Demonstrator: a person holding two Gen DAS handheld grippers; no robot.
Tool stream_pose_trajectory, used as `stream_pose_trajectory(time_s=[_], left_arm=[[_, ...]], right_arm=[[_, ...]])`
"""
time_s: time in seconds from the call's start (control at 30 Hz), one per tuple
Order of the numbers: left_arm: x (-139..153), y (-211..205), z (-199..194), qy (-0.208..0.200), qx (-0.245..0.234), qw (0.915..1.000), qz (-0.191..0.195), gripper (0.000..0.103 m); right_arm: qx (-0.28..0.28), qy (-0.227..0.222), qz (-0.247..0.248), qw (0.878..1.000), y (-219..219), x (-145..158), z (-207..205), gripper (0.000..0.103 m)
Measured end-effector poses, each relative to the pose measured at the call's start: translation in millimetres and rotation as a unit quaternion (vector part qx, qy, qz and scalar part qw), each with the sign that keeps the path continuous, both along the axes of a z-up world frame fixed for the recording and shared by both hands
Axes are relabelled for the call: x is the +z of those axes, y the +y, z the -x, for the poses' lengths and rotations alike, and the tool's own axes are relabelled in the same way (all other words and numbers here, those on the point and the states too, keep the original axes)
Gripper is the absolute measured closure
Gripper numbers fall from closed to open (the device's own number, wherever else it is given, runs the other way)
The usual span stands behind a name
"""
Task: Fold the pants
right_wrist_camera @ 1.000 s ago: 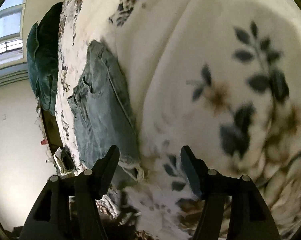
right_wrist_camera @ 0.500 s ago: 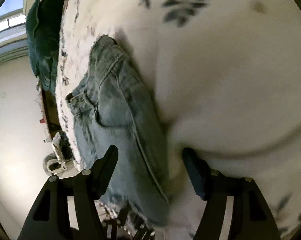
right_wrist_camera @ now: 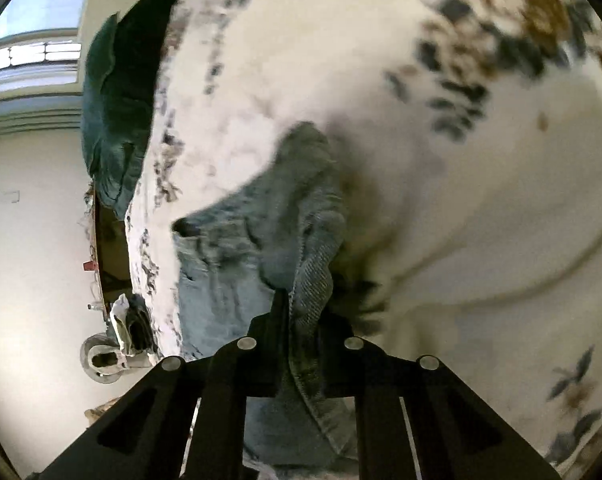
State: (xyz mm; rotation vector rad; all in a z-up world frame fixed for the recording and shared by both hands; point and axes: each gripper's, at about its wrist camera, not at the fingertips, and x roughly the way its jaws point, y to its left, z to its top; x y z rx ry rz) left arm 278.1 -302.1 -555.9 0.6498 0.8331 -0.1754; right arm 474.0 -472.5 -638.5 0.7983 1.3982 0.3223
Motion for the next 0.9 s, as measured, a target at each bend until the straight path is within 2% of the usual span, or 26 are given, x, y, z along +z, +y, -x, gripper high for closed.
stream_pose_trajectory(time_s=[0.13, 0.3, 0.4, 0.5, 0.57, 0.63, 0.67, 0.7, 0.73, 0.77, 0.8, 0.83, 0.9], left_arm=[[31, 61, -11, 0.009, 0.065, 0.9973, 0.033, 0.101], [40, 143, -17, 0.028, 0.158, 0.9857, 0.052, 0.101], [32, 186, -16, 0.036, 0.202, 0.9776, 0.048, 0.101], [21, 219, -13, 0.045, 0.233, 0.9705, 0.041, 0.1], [13, 238, -13, 0.059, 0.254, 0.9642, 0.047, 0.097], [8, 253, -13, 0.066, 0.277, 0.9574, 0.047, 0.097], [9, 257, -12, 0.058, 0.287, 0.9551, 0.043, 0.094], [13, 261, -10, 0.038, 0.291, 0.955, 0.041, 0.084], [17, 258, -8, 0.016, 0.281, 0.9586, 0.044, 0.074], [20, 255, -6, 0.008, 0.272, 0.9609, 0.049, 0.048], [23, 249, -5, 0.005, 0.26, 0.9637, 0.06, 0.026], [24, 239, -3, 0.004, 0.238, 0.9689, 0.066, 0.019], [19, 218, -7, 0.005, 0.204, 0.9779, 0.046, 0.016]], right_arm=[[0.022, -0.023, 0.004, 0.999, 49, 37, -20, 0.092], [0.1, -0.034, 0.004, 0.994, 159, 68, -58, 0.092], [0.144, -0.019, 0.02, 0.989, 240, 64, -77, 0.092], [0.164, 0.005, 0.018, 0.986, 307, 50, -90, 0.092], [0.205, 0.034, 0.033, 0.978, 355, 33, -97, 0.091], [0.231, 0.067, 0.044, 0.97, 380, 15, -99, 0.085], [0.243, 0.058, 0.045, 0.967, 385, 16, -96, 0.073], [0.249, 0.044, 0.045, 0.966, 384, 20, -93, 0.058], [0.249, 0.027, 0.037, 0.967, 379, 30, -87, 0.022], [0.239, 0.019, 0.028, 0.97, 370, 36, -83, 0.008], [0.23, 0.014, 0.023, 0.973, 359, 41, -78, 0.008], [0.218, 0.011, 0.03, 0.975, 339, 49, -69, 0.008], [0.202, 0.012, 0.071, 0.977, 310, 55, -57, 0.008]])
